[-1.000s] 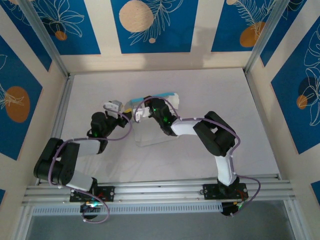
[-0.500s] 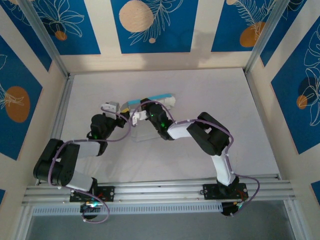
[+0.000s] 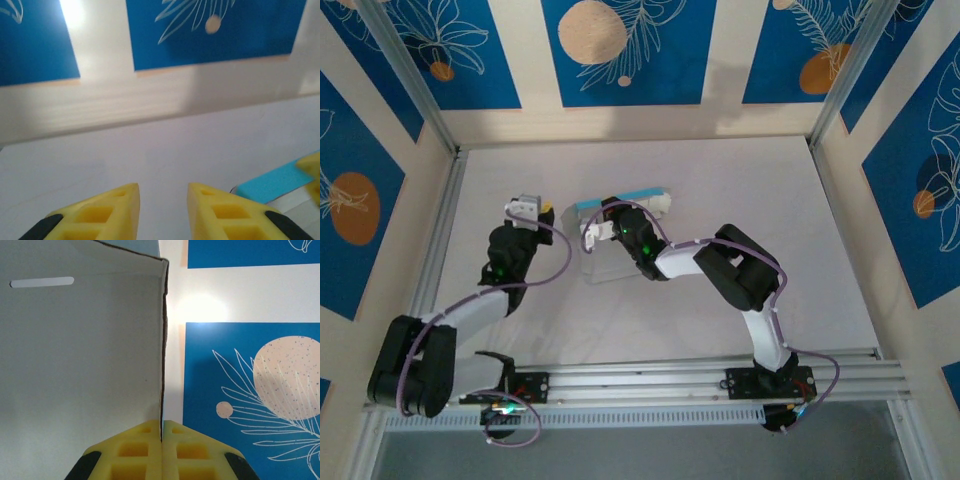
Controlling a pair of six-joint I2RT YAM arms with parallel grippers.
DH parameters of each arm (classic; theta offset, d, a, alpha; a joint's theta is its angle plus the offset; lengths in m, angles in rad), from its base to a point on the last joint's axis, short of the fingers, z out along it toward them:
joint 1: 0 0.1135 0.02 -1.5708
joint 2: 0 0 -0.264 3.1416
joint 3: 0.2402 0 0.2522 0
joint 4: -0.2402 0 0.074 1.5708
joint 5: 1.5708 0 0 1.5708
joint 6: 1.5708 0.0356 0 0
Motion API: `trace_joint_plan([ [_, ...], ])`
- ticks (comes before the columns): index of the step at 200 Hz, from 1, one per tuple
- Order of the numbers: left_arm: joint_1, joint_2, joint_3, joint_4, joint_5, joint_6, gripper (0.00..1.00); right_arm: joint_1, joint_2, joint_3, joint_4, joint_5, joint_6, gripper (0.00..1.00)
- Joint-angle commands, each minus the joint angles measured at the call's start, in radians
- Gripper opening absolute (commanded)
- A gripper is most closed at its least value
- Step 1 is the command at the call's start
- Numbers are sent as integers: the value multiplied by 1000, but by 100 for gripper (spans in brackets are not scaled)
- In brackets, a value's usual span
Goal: Fold the paper box
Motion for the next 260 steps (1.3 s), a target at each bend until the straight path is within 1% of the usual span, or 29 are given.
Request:
trace_joint_plan([
  [1,17,47,25,-114,-33,54,33,-4,-6,-10,-52,-19,36,0],
  [12,27,89,34,-116,22,67,35,-5,-9,-8,-63,-23,40,0],
  [19,28,91,58,-168,57,70,36,-4,-11,-7,-72,-23,44,0],
  [29,30,111,79,-167,91,81,37,-5,-14,-5,-77,-24,47,0],
  [36,34,126,107,-214,116,85,39,-6,-16,-3,-82,-27,49,0],
  [49,38,152,155,-278,160,95,39,-3,-18,1,-87,-25,51,0],
  [88,40,182,232,-387,261,101,39,-11,-24,11,-125,-38,64,0],
  [117,38,212,281,-456,373,43,39,-13,-25,16,-134,-43,63,0],
  [134,37,213,283,-464,380,-2,38,-13,-28,16,-137,-44,64,0],
  [152,40,194,243,-395,375,-78,39,-13,-30,16,-143,-44,64,0],
  [170,41,200,179,-251,372,-203,39,-13,-32,12,-144,-44,67,0],
  [188,40,226,137,-135,422,-277,39,-15,-39,-9,-138,-58,69,0],
  [198,39,237,102,-43,433,-328,38,-15,-49,-27,-136,-75,64,0],
  [217,40,234,13,156,388,-423,38,-22,-78,-68,-127,-113,61,0],
  [235,38,206,-36,265,392,-423,39,-34,-125,-107,-142,-157,67,0],
  [260,40,158,-41,291,425,-349,44,-60,-195,-155,-173,-199,85,0],
])
